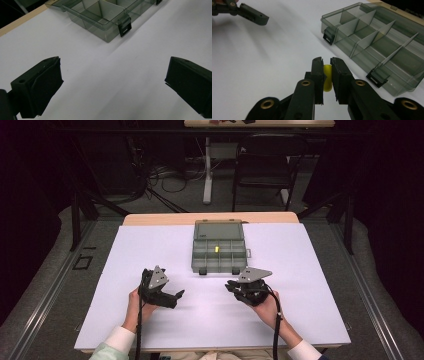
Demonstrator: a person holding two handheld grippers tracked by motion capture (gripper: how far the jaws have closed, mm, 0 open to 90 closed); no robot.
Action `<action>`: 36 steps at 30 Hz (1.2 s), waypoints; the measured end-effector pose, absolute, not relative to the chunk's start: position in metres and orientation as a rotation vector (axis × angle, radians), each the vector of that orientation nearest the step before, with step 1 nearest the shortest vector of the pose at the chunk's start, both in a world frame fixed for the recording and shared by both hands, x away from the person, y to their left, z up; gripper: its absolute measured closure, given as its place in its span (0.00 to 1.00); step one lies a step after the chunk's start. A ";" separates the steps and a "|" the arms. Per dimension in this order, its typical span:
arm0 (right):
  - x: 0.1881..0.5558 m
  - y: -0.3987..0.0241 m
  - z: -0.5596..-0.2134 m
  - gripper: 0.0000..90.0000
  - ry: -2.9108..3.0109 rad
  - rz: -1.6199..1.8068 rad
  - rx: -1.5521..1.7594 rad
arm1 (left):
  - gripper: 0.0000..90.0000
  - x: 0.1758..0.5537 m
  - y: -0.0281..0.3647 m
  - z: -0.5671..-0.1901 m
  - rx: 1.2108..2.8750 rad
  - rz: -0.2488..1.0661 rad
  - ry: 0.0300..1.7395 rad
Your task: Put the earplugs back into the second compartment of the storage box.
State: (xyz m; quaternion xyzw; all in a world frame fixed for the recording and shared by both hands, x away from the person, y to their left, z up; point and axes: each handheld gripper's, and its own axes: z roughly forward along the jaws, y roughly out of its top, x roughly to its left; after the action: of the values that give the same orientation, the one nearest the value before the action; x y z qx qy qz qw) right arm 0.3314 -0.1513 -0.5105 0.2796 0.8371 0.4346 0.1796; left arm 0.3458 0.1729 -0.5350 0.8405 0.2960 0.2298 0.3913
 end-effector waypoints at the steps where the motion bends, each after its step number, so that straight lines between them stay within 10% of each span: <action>1: 0.334 -0.151 -0.509 0.89 2.364 1.235 0.793 | 0.00 0.346 0.173 -0.535 2.136 0.582 0.752; 36: 0.430 -0.132 -0.474 0.89 2.310 1.179 0.808 | 0.00 0.347 0.172 -0.536 2.141 0.587 0.746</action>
State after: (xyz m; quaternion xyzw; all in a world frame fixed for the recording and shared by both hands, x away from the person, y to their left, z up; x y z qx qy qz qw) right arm 0.4302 -0.1324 -0.4743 0.2906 0.8313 0.4242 0.2110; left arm 0.3467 0.1723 -0.5361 0.8421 0.2934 0.2309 0.3892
